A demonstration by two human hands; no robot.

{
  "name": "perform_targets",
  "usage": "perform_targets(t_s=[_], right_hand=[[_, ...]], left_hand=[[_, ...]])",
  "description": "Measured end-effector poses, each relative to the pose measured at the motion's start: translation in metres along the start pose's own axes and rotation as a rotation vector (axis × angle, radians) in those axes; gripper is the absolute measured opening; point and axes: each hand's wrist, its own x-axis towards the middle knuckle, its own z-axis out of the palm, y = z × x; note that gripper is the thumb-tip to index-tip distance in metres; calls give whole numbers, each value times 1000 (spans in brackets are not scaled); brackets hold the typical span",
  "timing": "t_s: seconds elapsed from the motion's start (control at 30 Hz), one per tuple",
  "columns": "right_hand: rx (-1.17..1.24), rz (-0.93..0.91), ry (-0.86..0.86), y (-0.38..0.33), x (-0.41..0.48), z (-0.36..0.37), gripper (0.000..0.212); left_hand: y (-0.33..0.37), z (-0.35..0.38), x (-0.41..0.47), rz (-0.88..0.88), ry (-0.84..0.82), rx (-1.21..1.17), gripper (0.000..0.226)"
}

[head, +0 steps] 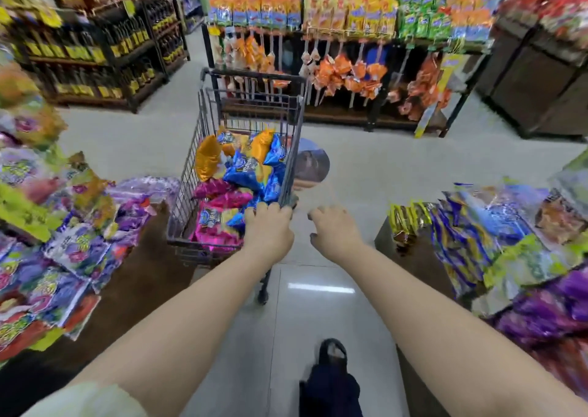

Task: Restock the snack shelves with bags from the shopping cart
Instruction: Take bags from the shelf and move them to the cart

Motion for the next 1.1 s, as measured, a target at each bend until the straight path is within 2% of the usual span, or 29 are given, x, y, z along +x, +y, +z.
perform_targets(t_s=[0.2,0.43,0.6,0.73,0.87,0.97,1.1], right_hand=[[80,-91,-11,72,128,17,33],[227,-224,-53,127,274,17,15],[273,-286,-127,129,364,31,19],[177,-368,-167,120,439,45,20],[84,-495,-228,110,512,67,22],[114,-497,-297,111,559,80,27],[64,-512,-324,116,617,91,24]], left_hand=[[5,28,131,-138,12,-20,29],[-2,34,253,-365,-7,-97,32],[-41,52,298,-617,55,-282,27],[-80,76,346,-695,-15,-254,25],[-114,112,400,-771,-103,-286,33],[-130,132,435,-838,-150,-372,36],[-148,149,475,-850,-135,-439,27]])
